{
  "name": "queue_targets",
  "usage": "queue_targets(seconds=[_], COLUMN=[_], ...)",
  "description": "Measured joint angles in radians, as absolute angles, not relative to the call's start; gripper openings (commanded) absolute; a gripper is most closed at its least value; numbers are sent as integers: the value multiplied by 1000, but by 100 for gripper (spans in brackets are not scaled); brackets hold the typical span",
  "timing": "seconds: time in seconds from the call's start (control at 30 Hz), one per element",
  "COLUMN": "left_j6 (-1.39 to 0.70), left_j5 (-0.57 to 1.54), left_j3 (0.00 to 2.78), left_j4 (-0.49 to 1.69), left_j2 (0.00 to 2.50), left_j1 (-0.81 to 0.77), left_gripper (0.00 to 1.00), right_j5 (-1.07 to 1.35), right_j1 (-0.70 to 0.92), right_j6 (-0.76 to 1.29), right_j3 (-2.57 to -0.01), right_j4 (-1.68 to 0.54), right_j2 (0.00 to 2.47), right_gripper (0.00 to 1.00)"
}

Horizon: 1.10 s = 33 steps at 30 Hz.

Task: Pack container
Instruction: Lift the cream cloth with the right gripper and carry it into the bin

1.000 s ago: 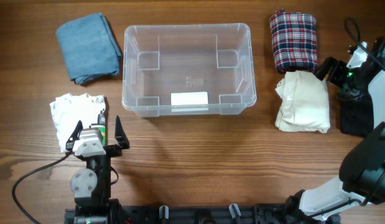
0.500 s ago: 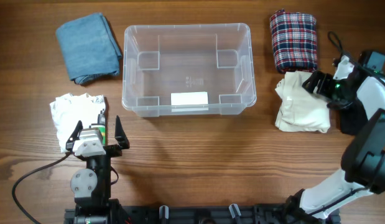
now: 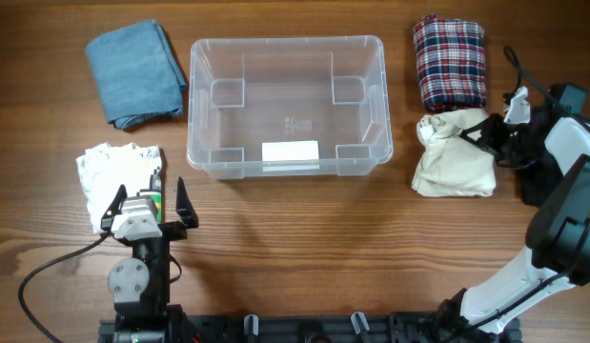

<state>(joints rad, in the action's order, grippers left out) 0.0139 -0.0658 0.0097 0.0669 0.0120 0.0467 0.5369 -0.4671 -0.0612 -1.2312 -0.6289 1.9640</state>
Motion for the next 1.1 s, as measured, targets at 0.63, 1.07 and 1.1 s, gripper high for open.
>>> queue_targets(seconds=[0.63, 1.07, 1.1], left_j6=[14, 14, 14], left_j5=[-66, -66, -66], left_j3=[10, 10, 10], left_j4=[67, 67, 67], left_j2=[12, 12, 12], left_j1=[47, 47, 47], left_gripper=[100, 100, 100], right_j5=[746, 393, 354], right_j1=[-421, 332, 382], right_j6=[183, 598, 620], right_j3=[-1325, -1331, -1332], right_j4=[-549, -33, 18], right_j2=[1390, 1505, 1551], right_gripper=[4, 4, 4])
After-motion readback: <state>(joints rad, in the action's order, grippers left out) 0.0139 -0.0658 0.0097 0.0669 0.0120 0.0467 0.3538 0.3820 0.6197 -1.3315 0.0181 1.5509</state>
